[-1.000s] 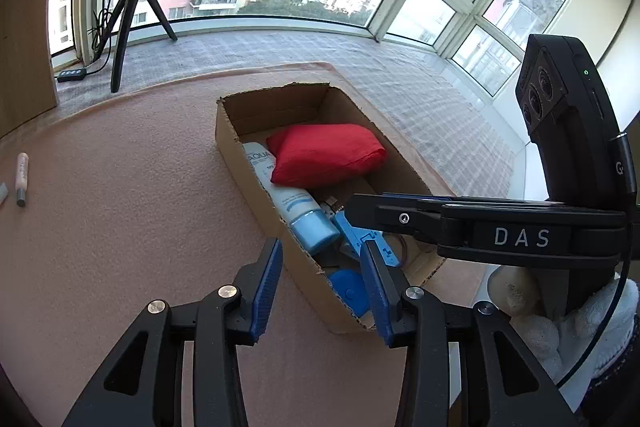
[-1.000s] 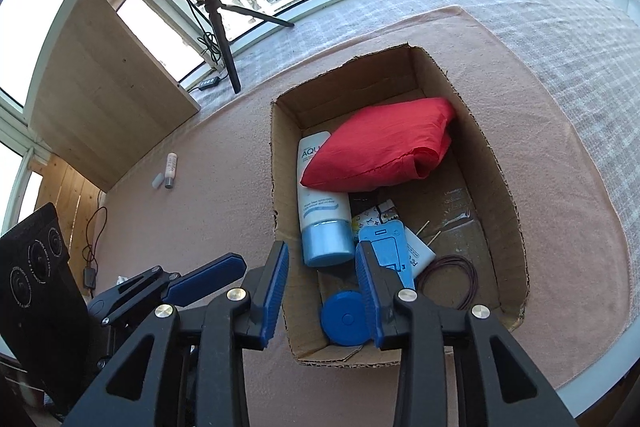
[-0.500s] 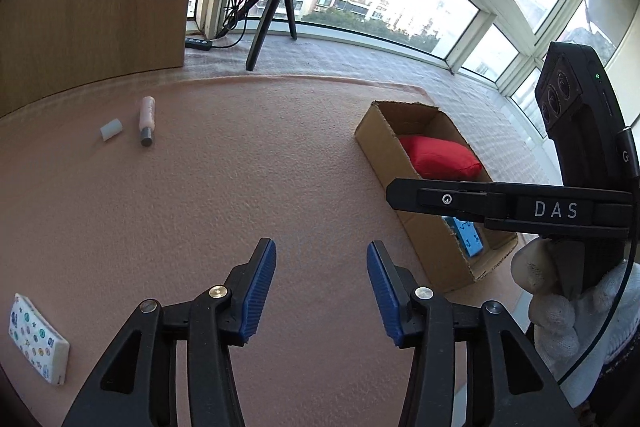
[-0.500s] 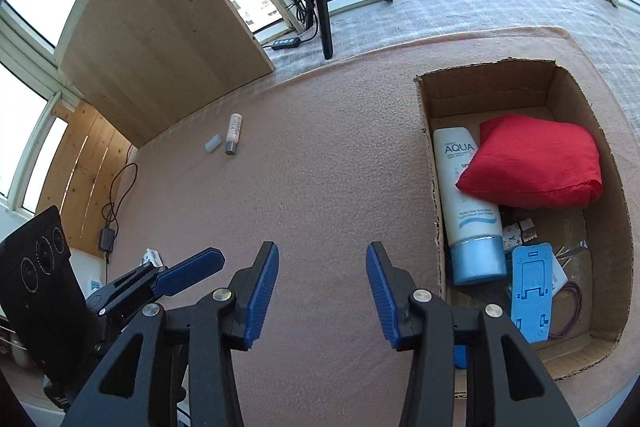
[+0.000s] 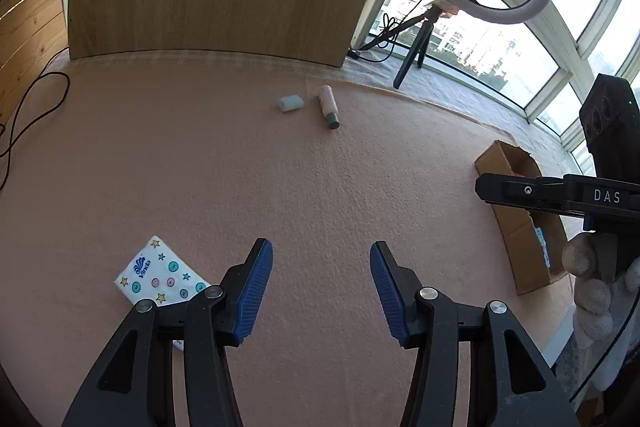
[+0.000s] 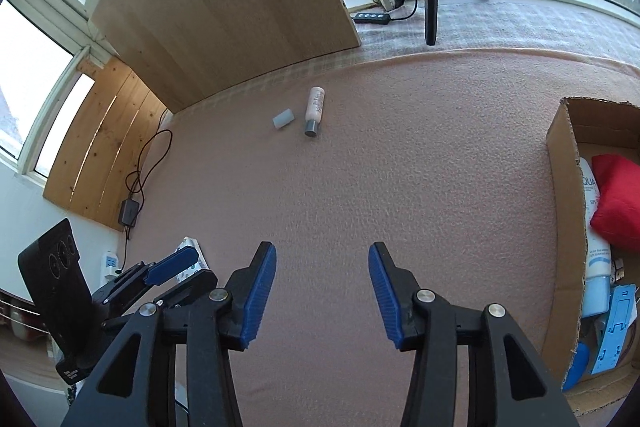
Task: Organize objects
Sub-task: 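Move both tools to the Vinda tissue pack, then lower the open right tool around the Vinda tissue pack and close it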
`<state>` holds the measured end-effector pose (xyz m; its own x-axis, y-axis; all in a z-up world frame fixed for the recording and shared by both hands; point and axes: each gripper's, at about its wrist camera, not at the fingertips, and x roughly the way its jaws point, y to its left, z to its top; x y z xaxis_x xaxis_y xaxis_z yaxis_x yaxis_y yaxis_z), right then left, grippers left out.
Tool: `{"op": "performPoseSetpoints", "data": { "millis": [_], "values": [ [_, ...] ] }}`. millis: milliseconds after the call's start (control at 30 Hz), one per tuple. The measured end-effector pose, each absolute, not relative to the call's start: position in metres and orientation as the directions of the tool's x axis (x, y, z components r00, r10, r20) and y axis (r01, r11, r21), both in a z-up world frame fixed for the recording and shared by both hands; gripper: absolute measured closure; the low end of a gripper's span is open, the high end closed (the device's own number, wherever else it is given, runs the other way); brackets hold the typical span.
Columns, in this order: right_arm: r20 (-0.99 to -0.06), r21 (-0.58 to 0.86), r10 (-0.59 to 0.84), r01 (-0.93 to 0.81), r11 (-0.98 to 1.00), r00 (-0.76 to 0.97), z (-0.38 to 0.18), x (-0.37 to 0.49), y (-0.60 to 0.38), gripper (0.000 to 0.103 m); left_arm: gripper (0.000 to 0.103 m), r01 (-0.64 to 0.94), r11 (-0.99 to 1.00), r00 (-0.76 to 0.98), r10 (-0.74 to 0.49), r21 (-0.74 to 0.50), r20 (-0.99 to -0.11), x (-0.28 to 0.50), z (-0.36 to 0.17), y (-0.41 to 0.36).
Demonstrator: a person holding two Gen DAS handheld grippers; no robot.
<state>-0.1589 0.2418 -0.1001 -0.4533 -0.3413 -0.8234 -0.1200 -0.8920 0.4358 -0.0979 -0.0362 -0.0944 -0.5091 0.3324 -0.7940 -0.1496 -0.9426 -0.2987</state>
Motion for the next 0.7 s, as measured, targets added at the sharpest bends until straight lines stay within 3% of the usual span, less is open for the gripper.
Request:
{"op": "performPoseSetpoints", "data": {
  "millis": [133,300,433,700],
  "values": [
    [-0.825,0.439,-0.373,-0.067,-0.896,-0.425,-0.105,-0.176,0.213,0.058,0.035,-0.071,-0.953,-0.525,0.288,-0.296,-0.801,-0.084,-0.102,-0.078],
    [-0.832,0.438,-0.406,0.003,-0.899,-0.378,-0.114,-0.199,0.174,0.058,0.030,-0.009,-0.960,-0.516,0.244,-0.280,-0.821,-0.070,-0.116,-0.112],
    [-0.847,0.421,-0.419,0.067,-0.904,-0.326,-0.124,-0.216,0.139,0.046,0.026,0.015,-0.961,-0.492,0.233,-0.276,-0.839,-0.064,-0.130,-0.127],
    [-0.883,0.371,-0.407,0.184,-0.910,-0.233,-0.143,-0.240,0.074,0.042,0.023,0.032,-0.953,-0.465,0.252,-0.301,-0.849,-0.067,-0.149,-0.130]
  ]
}}
